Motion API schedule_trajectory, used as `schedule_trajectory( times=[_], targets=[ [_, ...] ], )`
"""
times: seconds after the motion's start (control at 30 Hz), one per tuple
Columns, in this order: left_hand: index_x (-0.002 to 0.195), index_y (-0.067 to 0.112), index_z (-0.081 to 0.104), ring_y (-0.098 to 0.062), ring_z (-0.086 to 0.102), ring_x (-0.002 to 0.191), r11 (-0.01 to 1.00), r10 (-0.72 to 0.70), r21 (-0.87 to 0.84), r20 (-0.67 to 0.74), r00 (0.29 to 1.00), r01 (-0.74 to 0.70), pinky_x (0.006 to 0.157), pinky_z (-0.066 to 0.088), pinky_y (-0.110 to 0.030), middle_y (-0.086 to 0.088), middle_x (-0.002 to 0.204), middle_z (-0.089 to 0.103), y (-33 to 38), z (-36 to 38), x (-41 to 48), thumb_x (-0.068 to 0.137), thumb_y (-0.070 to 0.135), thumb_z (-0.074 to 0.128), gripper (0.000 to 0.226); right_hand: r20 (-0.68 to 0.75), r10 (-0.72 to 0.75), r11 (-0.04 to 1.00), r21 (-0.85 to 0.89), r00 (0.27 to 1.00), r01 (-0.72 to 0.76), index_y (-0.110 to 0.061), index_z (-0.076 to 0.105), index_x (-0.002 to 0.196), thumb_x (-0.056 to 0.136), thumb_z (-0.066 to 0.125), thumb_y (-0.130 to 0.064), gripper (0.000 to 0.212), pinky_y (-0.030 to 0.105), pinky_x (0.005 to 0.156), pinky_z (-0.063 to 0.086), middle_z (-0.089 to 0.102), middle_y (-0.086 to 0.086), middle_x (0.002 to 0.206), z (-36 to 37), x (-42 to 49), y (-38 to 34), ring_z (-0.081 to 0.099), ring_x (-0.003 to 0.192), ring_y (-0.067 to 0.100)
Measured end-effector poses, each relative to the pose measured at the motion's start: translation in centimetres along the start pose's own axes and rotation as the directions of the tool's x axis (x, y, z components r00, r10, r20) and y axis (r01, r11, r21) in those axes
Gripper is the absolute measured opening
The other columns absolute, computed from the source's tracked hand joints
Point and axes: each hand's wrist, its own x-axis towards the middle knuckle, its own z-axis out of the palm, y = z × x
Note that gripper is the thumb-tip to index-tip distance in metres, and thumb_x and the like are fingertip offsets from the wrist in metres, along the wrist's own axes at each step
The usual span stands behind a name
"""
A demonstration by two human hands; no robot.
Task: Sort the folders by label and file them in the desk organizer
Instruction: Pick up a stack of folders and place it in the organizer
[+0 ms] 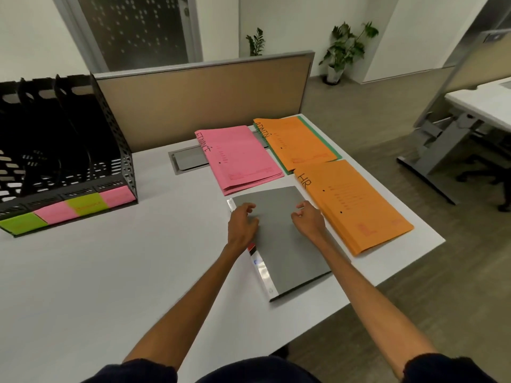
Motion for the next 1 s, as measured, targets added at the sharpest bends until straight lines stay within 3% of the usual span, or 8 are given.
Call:
schedule_trajectory(
  times=[0.1,0.33,0.67,0.9,0.93,1.0],
  targets=[
    [0.123,0.012,0.057,-0.022,0.054,0.114,1.000,0.005,-0.006,0.009,1.000,-0.005,0.101,0.044,-0.035,-0.009,0.124,0.059,0.0,0.5,-0.9,0.089,0.008,0.061,0.034,-0.022,-0.009,1.000,0.002,1.000,0.009,-0.012,0.058,0.120,0.088,0.056,-0.017,0.032,0.026,0.077,0.043,0.068,0.007,0.110,0.0,-1.2,0.8,0.063,0.103,0.025],
    [0.122,0.009,0.059,-0.021,0.056,0.110,0.999,0.051,-0.006,0.083,0.995,-0.050,0.099,0.048,-0.037,-0.009,0.120,0.061,1.7,3.4,-1.6,0.089,0.011,0.063,0.033,-0.066,0.001,1.000,-0.019,0.998,-0.002,-0.008,0.057,0.125,0.089,0.060,-0.019,0.037,0.039,0.095,0.048,0.061,0.010,0.123,-2.2,-2.4,3.7,0.055,0.117,0.025],
    [0.126,0.009,0.061,-0.023,0.061,0.106,0.998,0.060,-0.002,0.276,0.959,-0.061,0.098,0.049,-0.040,-0.011,0.127,0.059,6.0,10.4,-1.5,0.090,0.018,0.062,0.037,-0.114,0.173,0.984,-0.032,0.978,-0.178,-0.012,0.050,0.135,0.092,0.057,-0.021,0.045,0.042,0.105,0.040,0.048,0.012,0.139,-8.4,-0.5,9.9,0.043,0.129,0.028],
    [0.137,0.004,0.049,-0.028,0.054,0.119,0.998,-0.015,0.056,0.377,0.926,-0.007,0.099,0.045,-0.037,-0.016,0.134,0.054,10.1,15.9,0.4,0.090,0.029,0.063,0.055,-0.057,0.257,0.964,-0.056,0.965,-0.260,-0.010,0.042,0.143,0.092,0.057,-0.026,0.055,0.046,0.107,0.039,0.041,0.015,0.144,-12.8,3.4,14.1,0.040,0.132,0.030],
    [0.133,0.005,0.052,-0.027,0.054,0.117,0.998,-0.034,0.065,0.376,0.926,0.011,0.096,0.045,-0.035,-0.015,0.132,0.054,10.5,16.6,0.9,0.090,0.030,0.064,0.051,-0.048,0.263,0.962,-0.065,0.964,-0.265,-0.010,0.041,0.144,0.092,0.057,-0.026,0.056,0.047,0.107,0.039,0.041,0.015,0.144,-13.4,4.0,14.7,0.039,0.133,0.031],
    [0.105,0.009,0.057,-0.023,0.057,0.100,0.996,-0.060,0.083,0.363,0.930,0.032,0.081,0.047,-0.032,-0.015,0.113,0.059,11.2,18.0,1.7,0.089,0.028,0.065,0.027,-0.020,0.279,0.957,-0.079,0.960,-0.279,-0.009,0.036,0.146,0.092,0.058,-0.029,0.061,0.049,0.108,0.037,0.039,0.016,0.145,-14.3,5.3,15.7,0.035,0.135,0.032]
  ],
)
